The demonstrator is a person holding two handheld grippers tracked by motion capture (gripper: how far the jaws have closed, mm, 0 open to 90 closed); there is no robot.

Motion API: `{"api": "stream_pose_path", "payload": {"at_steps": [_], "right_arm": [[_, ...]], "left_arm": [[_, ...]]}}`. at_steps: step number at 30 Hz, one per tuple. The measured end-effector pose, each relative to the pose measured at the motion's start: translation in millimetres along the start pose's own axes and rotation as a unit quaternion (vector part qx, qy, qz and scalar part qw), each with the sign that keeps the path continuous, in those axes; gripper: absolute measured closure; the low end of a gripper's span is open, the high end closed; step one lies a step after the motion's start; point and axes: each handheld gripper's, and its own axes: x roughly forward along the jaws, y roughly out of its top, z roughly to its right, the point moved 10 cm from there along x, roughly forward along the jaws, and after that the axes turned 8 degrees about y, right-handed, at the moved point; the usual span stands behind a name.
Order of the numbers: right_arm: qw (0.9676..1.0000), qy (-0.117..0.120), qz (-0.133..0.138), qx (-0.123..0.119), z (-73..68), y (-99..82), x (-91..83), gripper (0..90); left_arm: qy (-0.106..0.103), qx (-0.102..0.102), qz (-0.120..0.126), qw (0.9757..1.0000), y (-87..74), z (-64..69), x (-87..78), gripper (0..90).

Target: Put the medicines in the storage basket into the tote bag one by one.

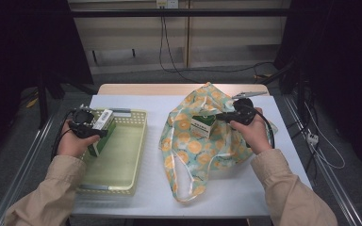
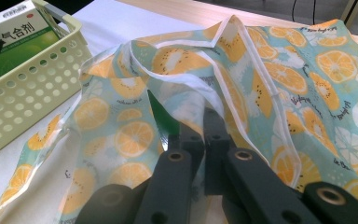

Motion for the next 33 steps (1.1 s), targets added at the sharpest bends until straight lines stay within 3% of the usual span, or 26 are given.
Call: {"api": "stream_pose_path", "payload": {"at_steps": [3,6,10,15,18,19,23,27,33], "right_arm": [[1.0000,0.000,0.001,0.000,0.1,0.5,-0.8,89.8],[1.0000,-0.002,0.000,0.000,1.0,-0.2,-1.3,89.8],[1.0000,-0.002,0.003,0.002,1.9,0.6,-2.7,89.8],[1.0000,-0.003,0.003,0.002,2.3,0.3,-2.9,89.8],[1.0000,-0.001,0.004,0.001,1.1,1.0,-2.6,89.8],[1.0000,-0.001,0.004,0.001,0.7,1.3,-2.5,89.8],[1.0000,-0.001,0.004,0.001,0.4,1.5,-2.9,89.8],[1.0000,-0.001,0.005,0.001,-0.4,2.3,-3.8,89.8],[1.0000,-0.001,0.009,0.000,-0.6,4.0,-6.8,89.8]], "left_arm": [[0.002,-0.006,0.002,1.0000,0.6,-0.1,-0.6,62.1],[-0.012,-0.001,-0.005,0.9999,1.1,5.7,-3.8,62.4],[-0.051,-0.010,0.025,0.9983,15.1,22.7,-18.4,62.5],[-0.082,0.015,0.056,0.9949,36.1,43.6,-44.0,62.6],[-0.105,0.031,0.074,0.9912,48.2,63.7,-59.2,62.6],[-0.118,0.041,0.080,0.9889,52.5,73.5,-65.5,62.6],[-0.141,0.078,0.086,0.9832,61.4,102.8,-78.5,62.6],[-0.163,0.110,0.090,0.9763,68.5,131.1,-87.2,62.5],[-0.193,0.136,0.101,0.9665,77.7,168.5,-93.4,62.5]]}}
